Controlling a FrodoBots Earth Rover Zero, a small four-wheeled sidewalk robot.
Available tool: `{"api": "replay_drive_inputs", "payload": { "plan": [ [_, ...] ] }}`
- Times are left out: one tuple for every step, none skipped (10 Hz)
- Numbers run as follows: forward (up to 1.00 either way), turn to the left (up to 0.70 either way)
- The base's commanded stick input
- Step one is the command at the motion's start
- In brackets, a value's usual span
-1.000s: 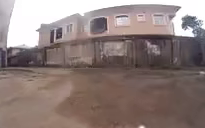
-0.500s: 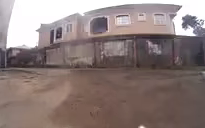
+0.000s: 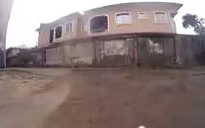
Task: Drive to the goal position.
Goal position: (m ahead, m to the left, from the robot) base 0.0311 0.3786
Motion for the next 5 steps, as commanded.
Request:
{"api": "replay_drive_inputs", "payload": {
  "plan": [
    [0.3, 0.0],
    [0.3, 0.0],
    [0.3, 0.0],
    [0.3, 0.0],
    [0.3, 0.0]
  ]
}}
